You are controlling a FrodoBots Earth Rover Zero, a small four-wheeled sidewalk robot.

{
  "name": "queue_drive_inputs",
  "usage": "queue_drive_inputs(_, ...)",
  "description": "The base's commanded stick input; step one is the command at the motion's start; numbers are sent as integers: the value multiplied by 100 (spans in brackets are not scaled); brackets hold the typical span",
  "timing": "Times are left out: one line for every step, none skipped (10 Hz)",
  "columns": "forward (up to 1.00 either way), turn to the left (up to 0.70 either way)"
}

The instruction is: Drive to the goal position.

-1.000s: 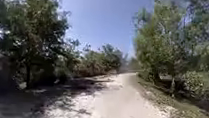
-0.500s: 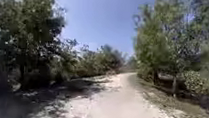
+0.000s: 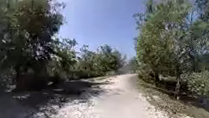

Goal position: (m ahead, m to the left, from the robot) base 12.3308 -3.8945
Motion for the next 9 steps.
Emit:
queue_drive_inputs(45,2)
queue_drive_inputs(45,2)
queue_drive_inputs(45,2)
queue_drive_inputs(45,2)
queue_drive_inputs(45,2)
queue_drive_inputs(45,2)
queue_drive_inputs(45,2)
queue_drive_inputs(45,2)
queue_drive_inputs(45,2)
